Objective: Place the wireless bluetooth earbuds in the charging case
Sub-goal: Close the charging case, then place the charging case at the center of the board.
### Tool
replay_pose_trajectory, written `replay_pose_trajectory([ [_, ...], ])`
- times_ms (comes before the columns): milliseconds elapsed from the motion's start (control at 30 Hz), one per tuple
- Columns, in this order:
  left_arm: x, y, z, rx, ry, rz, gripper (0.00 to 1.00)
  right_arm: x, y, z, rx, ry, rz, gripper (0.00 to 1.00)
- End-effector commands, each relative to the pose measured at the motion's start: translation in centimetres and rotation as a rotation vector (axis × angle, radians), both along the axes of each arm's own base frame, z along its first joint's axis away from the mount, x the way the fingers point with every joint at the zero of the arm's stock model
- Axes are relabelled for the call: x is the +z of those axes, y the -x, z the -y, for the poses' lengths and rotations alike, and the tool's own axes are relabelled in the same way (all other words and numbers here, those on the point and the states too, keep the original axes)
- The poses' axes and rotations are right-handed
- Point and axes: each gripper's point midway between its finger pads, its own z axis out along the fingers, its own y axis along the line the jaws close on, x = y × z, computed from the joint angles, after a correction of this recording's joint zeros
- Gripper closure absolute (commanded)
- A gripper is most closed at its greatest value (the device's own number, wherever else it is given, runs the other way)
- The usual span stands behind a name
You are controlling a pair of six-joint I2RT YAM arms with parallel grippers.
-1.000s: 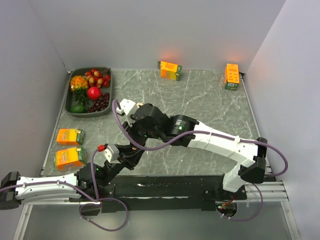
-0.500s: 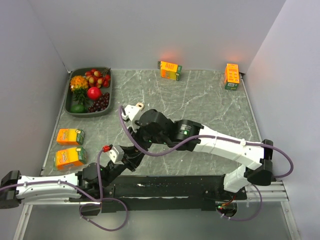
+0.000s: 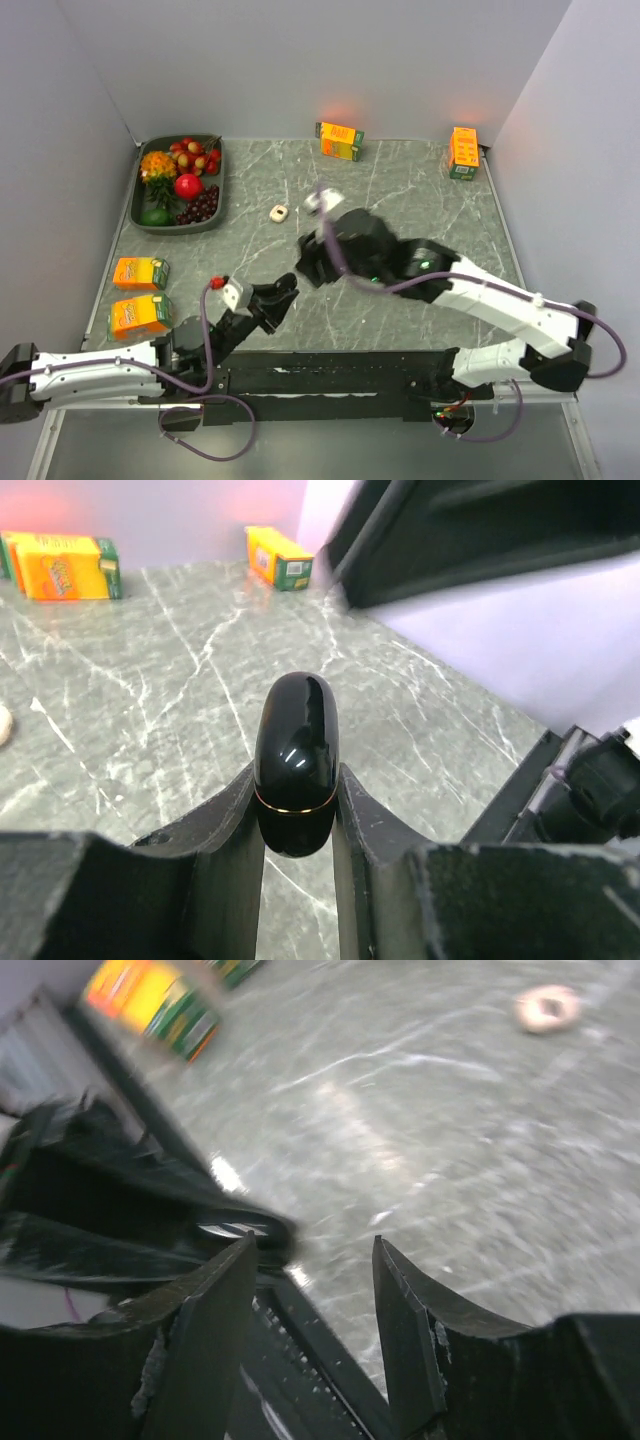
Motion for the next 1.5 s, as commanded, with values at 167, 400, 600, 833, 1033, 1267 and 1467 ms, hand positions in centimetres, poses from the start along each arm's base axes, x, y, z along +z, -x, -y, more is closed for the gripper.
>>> replay_pose_trajectory([
  [167, -3.2, -4.6, 3.7, -0.216, 0.048, -0.458, 0.99, 2.1, -4.1, 7.2, -0.299, -0.216, -0.021, 0.41],
  [400, -5.3, -12.4, 9.6, -0.417, 0.047, -0.772, 0.99, -0.4, -4.6, 9.2, -0.373, -0.178, -0.025, 0.41],
  [600, -10.5, -19.3, 13.1, -0.382, 0.024, -0.918, 0.99, -0.7, -4.8, 10.3, -0.393, -0.174, -0.016, 0.41],
  [833, -17.6, -24.1, 13.5, -0.247, -0.071, -1.079, 0.98, -0.1, -5.2, 11.6, -0.416, -0.174, 0.01, 0.41],
  [1033, -20.3, -25.8, 12.8, -0.184, -0.128, -1.16, 0.88, 0.0, -5.3, 12.0, -0.418, -0.175, 0.005, 0.41],
  [1267, -21.1, -25.1, 11.7, -0.15, -0.176, -1.211, 0.59, -0.4, -5.4, 11.9, -0.418, -0.178, -0.01, 0.41],
  [1467, -21.8, -23.7, 10.4, -0.121, -0.199, -1.251, 0.18, -0.6, -5.3, 12.0, -0.421, -0.176, -0.019, 0.4],
])
